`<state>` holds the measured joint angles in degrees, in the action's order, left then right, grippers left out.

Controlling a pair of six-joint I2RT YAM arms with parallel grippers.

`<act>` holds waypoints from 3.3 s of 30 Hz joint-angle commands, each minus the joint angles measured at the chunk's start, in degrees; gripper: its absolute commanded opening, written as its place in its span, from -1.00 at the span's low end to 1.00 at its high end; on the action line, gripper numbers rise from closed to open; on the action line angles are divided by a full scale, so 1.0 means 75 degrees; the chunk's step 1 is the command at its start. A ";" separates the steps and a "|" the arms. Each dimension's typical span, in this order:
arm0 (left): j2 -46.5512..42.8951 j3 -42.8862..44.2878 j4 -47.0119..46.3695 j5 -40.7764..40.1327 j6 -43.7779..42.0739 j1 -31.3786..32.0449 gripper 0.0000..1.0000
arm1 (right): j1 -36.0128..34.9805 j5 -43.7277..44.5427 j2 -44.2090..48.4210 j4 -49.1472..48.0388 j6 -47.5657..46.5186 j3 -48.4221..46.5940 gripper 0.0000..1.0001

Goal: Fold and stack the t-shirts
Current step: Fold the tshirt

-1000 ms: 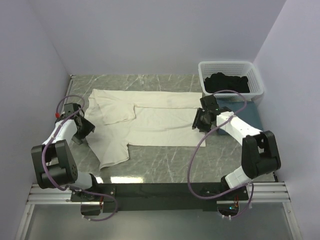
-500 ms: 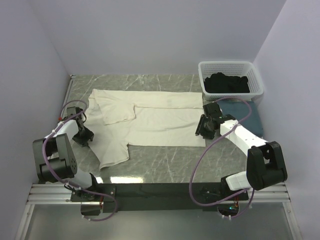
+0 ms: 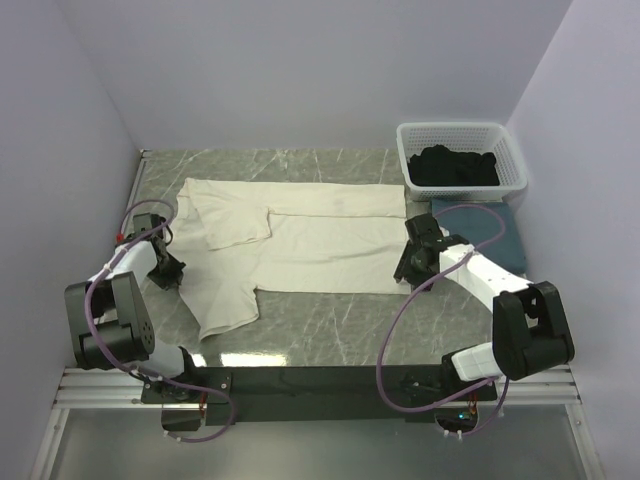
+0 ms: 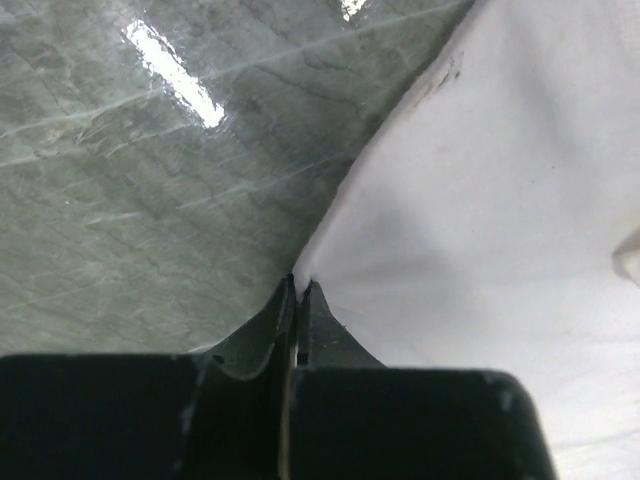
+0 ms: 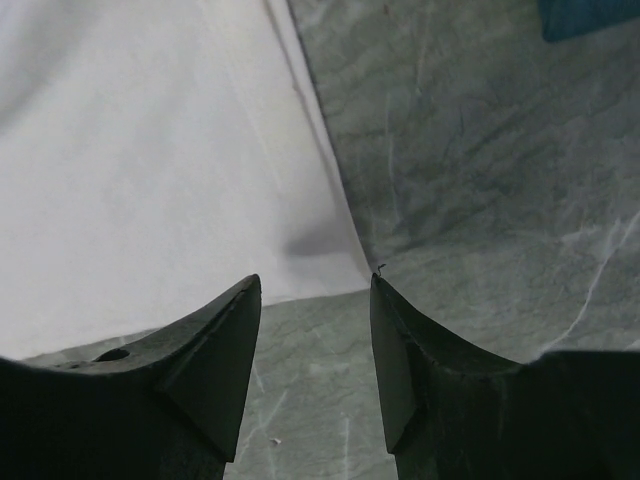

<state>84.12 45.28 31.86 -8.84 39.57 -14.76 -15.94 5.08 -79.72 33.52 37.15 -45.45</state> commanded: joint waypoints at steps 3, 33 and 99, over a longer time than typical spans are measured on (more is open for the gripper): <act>-0.0387 0.0174 0.0229 -0.0145 -0.0225 -0.0012 -0.99 | -0.0007 0.0167 -0.0115 0.0008 0.0449 0.0247 0.10; -0.0798 0.0900 0.1448 -0.0427 -0.0202 -0.0082 -0.99 | 0.0086 -0.0197 -0.0140 0.0979 -0.0076 0.0026 -1.00; 0.3385 0.5459 0.0956 0.0921 -0.0237 0.0258 -0.99 | 0.1411 -0.0221 -0.3983 0.0910 -0.1121 -0.5049 -1.00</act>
<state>109.47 85.58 42.28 -0.43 37.08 -12.91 -6.22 0.23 -108.20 41.74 29.30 -81.06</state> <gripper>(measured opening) 0.029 0.010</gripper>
